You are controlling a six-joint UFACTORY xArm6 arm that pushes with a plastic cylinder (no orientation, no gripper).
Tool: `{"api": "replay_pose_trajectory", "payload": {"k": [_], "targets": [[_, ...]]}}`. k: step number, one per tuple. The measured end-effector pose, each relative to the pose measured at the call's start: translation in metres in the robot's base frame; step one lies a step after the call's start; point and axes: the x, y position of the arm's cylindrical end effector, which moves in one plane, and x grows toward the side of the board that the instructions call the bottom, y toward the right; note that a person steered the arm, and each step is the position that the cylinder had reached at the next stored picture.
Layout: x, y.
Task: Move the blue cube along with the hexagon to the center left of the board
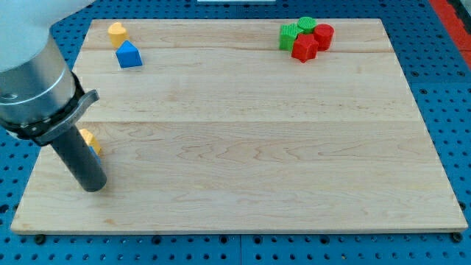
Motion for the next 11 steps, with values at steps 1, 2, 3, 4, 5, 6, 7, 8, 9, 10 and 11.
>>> {"api": "replay_pose_trajectory", "payload": {"k": [1,2,3,4,5,6,7,8,9,10,11], "targets": [[0.004,0.000],[0.004,-0.005],[-0.012,-0.017],[-0.029,-0.032],[-0.036,-0.038],[-0.046,-0.040],[-0.059,-0.041],[-0.070,-0.041],[-0.084,-0.041],[-0.093,-0.050],[-0.113,-0.050]]}}
